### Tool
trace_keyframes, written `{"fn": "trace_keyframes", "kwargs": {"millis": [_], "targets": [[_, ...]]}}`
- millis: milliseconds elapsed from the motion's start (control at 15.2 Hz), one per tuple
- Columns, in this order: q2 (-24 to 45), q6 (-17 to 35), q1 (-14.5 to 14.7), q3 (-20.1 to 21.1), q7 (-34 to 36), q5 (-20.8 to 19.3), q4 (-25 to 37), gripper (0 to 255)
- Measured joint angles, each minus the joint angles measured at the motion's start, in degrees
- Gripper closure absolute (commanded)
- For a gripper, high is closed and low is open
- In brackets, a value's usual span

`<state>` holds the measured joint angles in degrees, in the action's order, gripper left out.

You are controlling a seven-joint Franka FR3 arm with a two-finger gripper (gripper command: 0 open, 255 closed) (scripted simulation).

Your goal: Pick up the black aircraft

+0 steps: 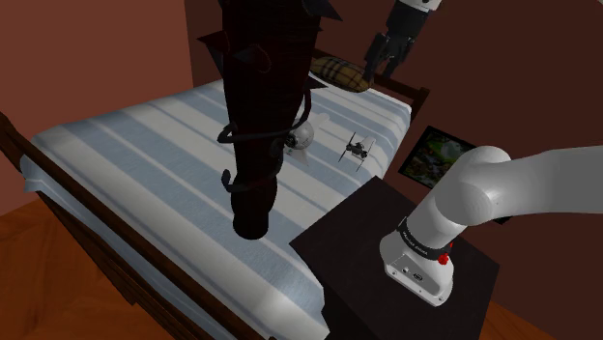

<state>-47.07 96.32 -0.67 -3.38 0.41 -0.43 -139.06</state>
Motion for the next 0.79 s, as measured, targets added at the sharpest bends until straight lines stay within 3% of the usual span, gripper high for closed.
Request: {"fn": "trace_keyframes", "kwargs": {"millis": [264, 792], "targets": [[1.1, 2.2, -0.2, -3.1, -3.6, -0.6, -1.7, 0], [10.2, 11.4, -0.5, -15.9, -18.5, -2.3, -4.5, 0]]}}
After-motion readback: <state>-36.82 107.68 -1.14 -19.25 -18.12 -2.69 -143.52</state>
